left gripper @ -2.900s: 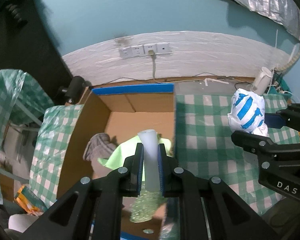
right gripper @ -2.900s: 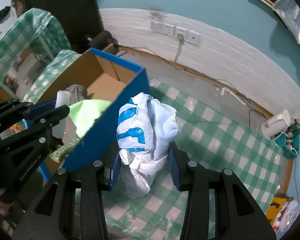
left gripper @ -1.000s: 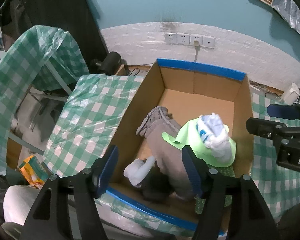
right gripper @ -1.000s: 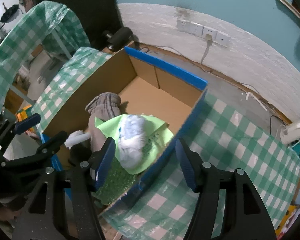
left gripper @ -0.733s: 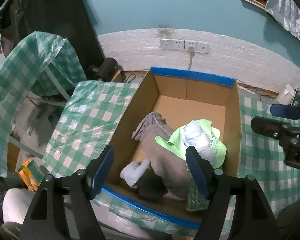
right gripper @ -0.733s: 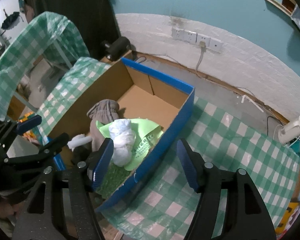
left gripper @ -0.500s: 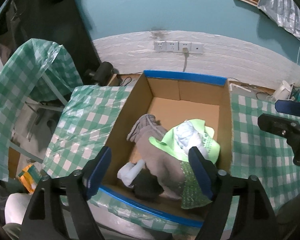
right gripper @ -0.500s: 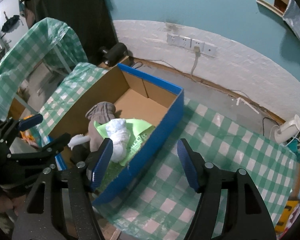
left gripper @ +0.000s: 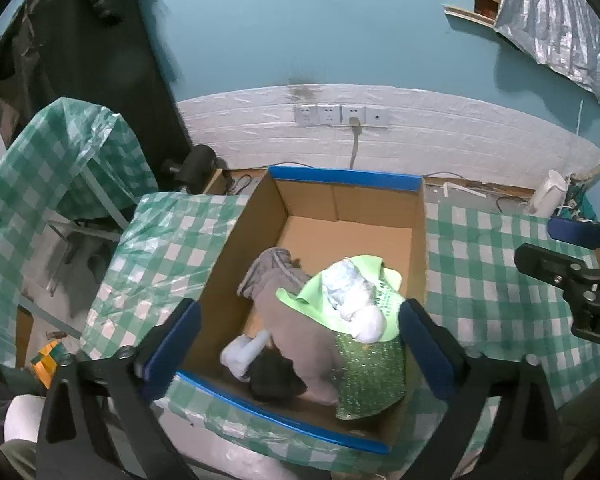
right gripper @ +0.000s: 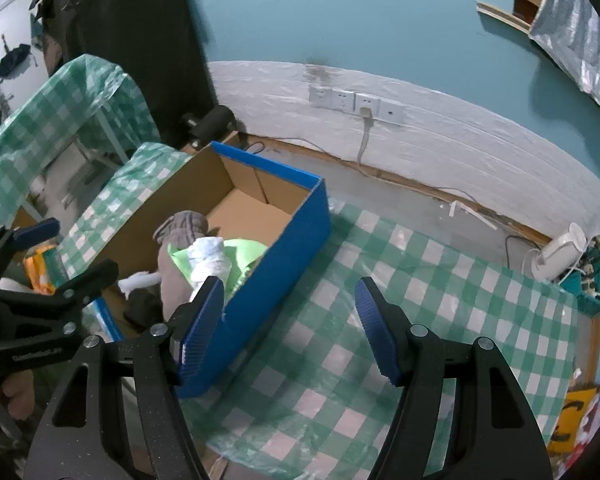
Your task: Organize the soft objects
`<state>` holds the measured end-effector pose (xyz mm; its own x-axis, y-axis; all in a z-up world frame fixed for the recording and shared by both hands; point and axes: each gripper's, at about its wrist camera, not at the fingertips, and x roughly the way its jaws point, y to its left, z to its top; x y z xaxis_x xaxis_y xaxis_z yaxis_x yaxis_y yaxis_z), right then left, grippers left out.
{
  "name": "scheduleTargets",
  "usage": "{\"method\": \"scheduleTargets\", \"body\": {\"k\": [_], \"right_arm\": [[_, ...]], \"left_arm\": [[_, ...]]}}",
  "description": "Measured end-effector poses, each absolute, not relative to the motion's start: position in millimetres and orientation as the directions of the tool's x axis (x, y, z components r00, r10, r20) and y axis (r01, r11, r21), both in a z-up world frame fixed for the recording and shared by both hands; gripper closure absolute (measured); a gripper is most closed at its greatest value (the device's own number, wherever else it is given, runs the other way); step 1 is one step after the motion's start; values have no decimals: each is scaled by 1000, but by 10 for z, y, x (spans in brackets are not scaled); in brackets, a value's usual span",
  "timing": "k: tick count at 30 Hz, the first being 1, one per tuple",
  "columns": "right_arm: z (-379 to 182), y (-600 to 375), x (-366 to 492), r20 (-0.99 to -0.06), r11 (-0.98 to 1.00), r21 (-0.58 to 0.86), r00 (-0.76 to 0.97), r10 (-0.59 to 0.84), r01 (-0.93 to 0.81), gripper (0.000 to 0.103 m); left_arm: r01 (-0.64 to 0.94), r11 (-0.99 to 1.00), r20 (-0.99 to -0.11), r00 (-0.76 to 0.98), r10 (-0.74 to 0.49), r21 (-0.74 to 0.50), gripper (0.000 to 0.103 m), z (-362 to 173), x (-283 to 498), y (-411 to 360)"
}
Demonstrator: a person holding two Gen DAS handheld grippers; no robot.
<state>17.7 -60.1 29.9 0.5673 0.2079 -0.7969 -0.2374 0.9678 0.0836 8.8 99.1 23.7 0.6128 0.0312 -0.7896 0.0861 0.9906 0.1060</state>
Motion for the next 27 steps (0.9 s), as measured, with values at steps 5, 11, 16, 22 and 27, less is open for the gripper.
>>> {"method": "scheduleTargets", "body": {"k": [5, 11, 16, 22, 27], "right_arm": [[208, -717, 195, -801, 977, 87, 569, 186, -197, 35], [203, -784, 170, -799, 978, 94, 572, 186, -187, 35], [242, -796, 131, -791, 976, 98, 580, 193, -192, 35], [247, -799, 127, -792, 977, 96, 579, 192, -193, 35], [262, -833, 117, -791, 978, 99, 582, 190, -184, 35]], "left_arm": [[96, 985, -771, 635, 49, 142, 2, 271, 60, 870], [91, 984, -764, 643, 61, 156, 2, 278, 58, 815], [87, 986, -774, 630, 58, 145, 2, 283, 62, 803], [88, 981, -775, 627, 79, 170, 2, 258, 64, 779], [96, 979, -779, 622, 81, 178, 2, 241, 62, 756]]}}
